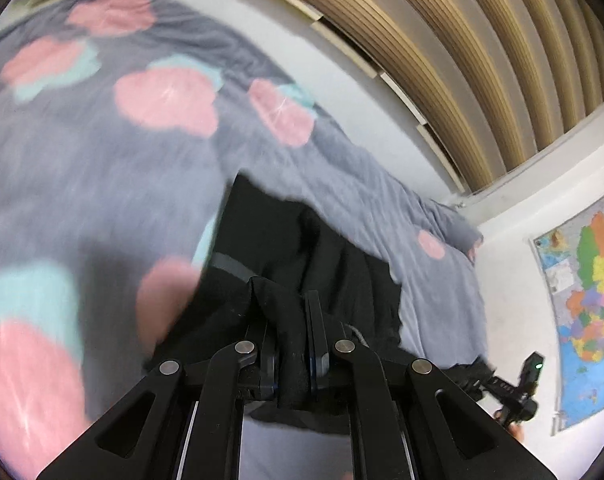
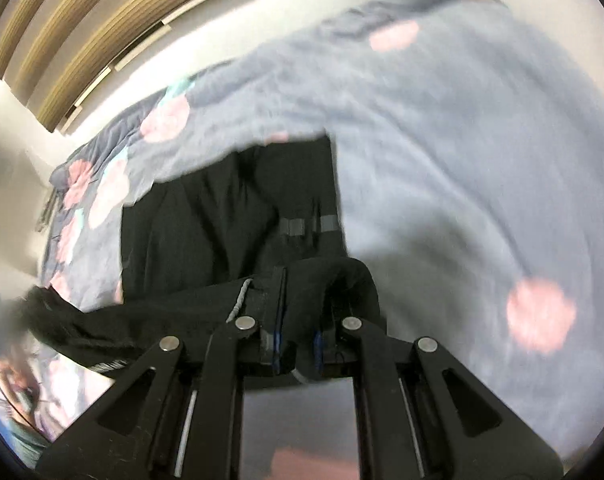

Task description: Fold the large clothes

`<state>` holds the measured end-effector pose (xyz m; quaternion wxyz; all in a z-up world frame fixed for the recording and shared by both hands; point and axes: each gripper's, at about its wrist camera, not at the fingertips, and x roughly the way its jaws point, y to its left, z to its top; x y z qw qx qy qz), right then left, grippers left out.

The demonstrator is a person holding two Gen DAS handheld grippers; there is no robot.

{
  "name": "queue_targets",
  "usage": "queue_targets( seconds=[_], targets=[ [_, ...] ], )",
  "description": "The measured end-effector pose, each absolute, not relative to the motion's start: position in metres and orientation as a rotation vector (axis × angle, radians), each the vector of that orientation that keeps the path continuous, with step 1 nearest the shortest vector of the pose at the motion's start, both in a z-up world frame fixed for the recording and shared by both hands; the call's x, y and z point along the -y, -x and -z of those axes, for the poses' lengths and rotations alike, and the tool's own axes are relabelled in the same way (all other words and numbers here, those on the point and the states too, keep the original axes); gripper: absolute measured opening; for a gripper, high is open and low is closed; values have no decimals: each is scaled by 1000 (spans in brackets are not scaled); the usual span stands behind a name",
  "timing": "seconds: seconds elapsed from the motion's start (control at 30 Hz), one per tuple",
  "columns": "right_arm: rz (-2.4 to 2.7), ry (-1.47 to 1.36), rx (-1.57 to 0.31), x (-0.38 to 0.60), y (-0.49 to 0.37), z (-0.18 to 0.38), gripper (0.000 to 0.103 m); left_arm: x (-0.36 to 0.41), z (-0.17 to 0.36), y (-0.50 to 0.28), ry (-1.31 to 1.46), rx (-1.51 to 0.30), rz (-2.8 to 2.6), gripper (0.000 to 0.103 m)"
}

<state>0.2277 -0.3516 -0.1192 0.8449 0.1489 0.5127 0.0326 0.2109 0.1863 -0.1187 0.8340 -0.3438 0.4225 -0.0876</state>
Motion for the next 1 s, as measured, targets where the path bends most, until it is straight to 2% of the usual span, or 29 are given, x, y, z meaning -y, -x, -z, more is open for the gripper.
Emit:
queue_targets(
  seconds=[0.13,0.23,0.37,0.47,0.57,0.73,0.83,0.93,1.0],
  targets=[
    [-45,-242,-1055,340,-310,122,9,-189,118,-294,714,-866,173,10],
    [-27,-252,-1073,337,-366,145,9,-192,139,-357,717,-885,135,11],
    [8,-277,-1197,332,-438,217,9,-182,209,-429,661,-1017,31,13],
    [29,-267,-1310,325,-462,280,9,-177,271,-455,680,-1133,-3,14],
    [21,-272,-1343,323,-467,312,10,-169,304,-465,662,-1160,3,14],
    [12,-242,-1348,319,-465,311,11,-171,303,-469,635,-1172,40,15],
    [-14,-295,-1341,332,-459,291,17,-182,278,-459,616,-1167,104,17],
    [-61,-394,-1306,358,-446,257,25,-198,235,-442,579,-1131,269,26],
    [-116,-469,-1279,374,-432,235,28,-218,213,-431,634,-1115,347,29]
  ],
)
